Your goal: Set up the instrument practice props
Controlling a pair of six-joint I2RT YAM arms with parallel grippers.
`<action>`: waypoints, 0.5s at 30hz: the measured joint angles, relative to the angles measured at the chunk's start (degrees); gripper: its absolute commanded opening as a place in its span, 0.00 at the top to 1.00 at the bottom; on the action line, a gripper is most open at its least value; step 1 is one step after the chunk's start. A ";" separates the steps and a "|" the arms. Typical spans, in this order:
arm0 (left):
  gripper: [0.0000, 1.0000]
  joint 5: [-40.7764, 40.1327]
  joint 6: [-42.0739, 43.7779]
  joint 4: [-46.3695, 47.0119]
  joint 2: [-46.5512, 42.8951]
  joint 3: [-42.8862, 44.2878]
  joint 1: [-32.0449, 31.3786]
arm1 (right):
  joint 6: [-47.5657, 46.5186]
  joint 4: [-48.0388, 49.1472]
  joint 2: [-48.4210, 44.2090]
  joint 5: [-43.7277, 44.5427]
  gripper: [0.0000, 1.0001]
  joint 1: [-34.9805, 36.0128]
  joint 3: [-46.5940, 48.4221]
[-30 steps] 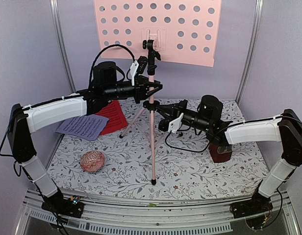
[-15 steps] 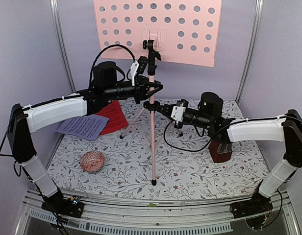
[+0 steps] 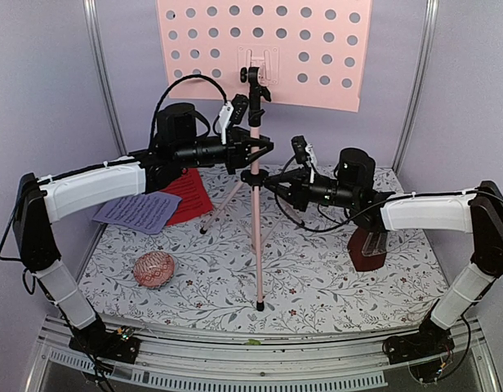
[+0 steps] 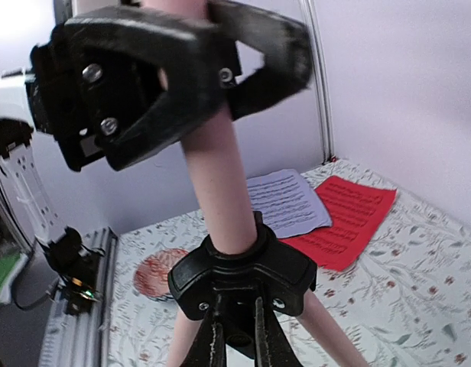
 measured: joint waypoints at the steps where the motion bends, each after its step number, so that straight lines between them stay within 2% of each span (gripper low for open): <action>1: 1.00 0.00 -0.07 0.00 0.00 0.00 0.00 | 4.79 0.37 0.17 -0.33 1.00 -0.07 0.02; 8: 1.00 -0.26 -0.13 0.15 0.00 -0.04 0.02 | 35.54 2.12 1.01 -0.61 1.00 -0.37 0.02; 15: 1.00 -1.05 -0.50 0.52 0.00 -0.22 0.07 | 58.66 2.86 1.33 -0.44 1.00 -0.39 0.02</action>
